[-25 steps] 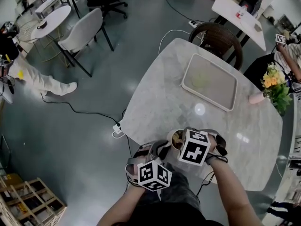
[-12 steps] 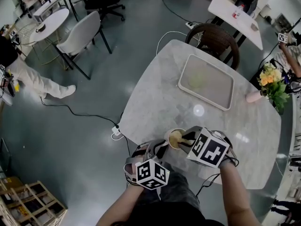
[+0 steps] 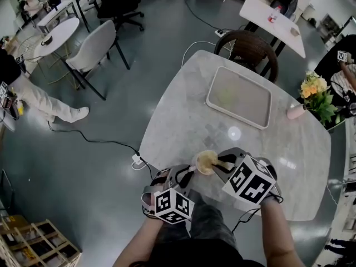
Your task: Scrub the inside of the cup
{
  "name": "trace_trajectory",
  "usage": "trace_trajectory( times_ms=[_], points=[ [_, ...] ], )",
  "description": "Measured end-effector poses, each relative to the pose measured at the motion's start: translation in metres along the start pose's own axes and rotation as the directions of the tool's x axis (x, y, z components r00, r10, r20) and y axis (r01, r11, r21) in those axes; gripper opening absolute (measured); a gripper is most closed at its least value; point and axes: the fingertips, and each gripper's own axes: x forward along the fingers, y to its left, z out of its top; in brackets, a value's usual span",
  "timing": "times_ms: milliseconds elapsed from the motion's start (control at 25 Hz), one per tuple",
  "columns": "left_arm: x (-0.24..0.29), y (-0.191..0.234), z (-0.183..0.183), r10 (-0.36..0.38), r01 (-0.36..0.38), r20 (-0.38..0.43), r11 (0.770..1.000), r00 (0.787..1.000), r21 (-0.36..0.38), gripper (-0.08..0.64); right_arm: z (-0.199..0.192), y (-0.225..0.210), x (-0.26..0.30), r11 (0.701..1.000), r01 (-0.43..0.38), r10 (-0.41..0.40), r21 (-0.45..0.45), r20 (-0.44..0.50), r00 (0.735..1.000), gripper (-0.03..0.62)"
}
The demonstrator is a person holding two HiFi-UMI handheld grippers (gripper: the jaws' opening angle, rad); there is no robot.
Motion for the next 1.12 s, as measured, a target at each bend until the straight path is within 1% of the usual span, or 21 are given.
trace_trajectory(
  times_ms=[160, 280, 320, 400, 480, 640, 800, 1040, 1120],
  points=[
    [-0.01, 0.002, 0.004, 0.023, -0.023, 0.029, 0.999, 0.999, 0.021, 0.08, 0.0, 0.0, -0.007, 0.998, 0.053, -0.054, 0.021, 0.046, 0.998, 0.062],
    [-0.017, 0.003, 0.011, 0.036, -0.035, 0.073, 0.999, 0.997, -0.011, 0.077, 0.001, 0.002, -0.012, 0.996, 0.088, -0.091, 0.031, 0.081, 0.993, 0.063],
    [-0.019, 0.004, 0.014, 0.041, -0.039, 0.087, 0.999, 0.995, -0.025, 0.067, 0.001, 0.003, -0.013, 0.995, 0.1, -0.102, 0.032, 0.092, 0.991, 0.063],
    [-0.021, 0.006, 0.02, 0.053, -0.049, 0.11, 0.998, 0.993, -0.04, 0.024, -0.001, 0.006, -0.016, 0.992, 0.121, -0.125, 0.042, 0.108, 0.986, 0.061],
    [-0.023, 0.008, 0.027, 0.058, -0.052, 0.127, 0.997, 0.99, -0.052, 0.014, -0.005, 0.008, -0.018, 0.988, 0.139, -0.145, 0.061, 0.12, 0.982, 0.063],
    [-0.025, 0.01, 0.037, 0.067, -0.05, 0.151, 0.992, 0.986, -0.112, 0.012, -0.011, 0.013, -0.027, 0.981, 0.169, -0.182, 0.096, 0.153, 0.971, 0.063],
    [-0.027, 0.004, 0.046, 0.077, -0.054, 0.161, 0.988, 0.984, -0.143, 0.012, -0.019, 0.015, -0.038, 0.975, 0.19, -0.209, 0.114, 0.185, 0.96, 0.061],
    [-0.027, -0.003, 0.056, 0.099, -0.048, 0.194, 0.966, 0.976, -0.256, 0.012, -0.024, 0.024, -0.048, 0.969, 0.212, -0.238, 0.126, 0.25, 0.938, 0.063],
    [-0.029, -0.005, 0.06, 0.11, -0.05, 0.202, 0.958, 0.973, -0.283, 0.012, -0.026, 0.027, -0.053, 0.966, 0.227, -0.254, 0.127, 0.262, 0.931, 0.061]
  ],
)
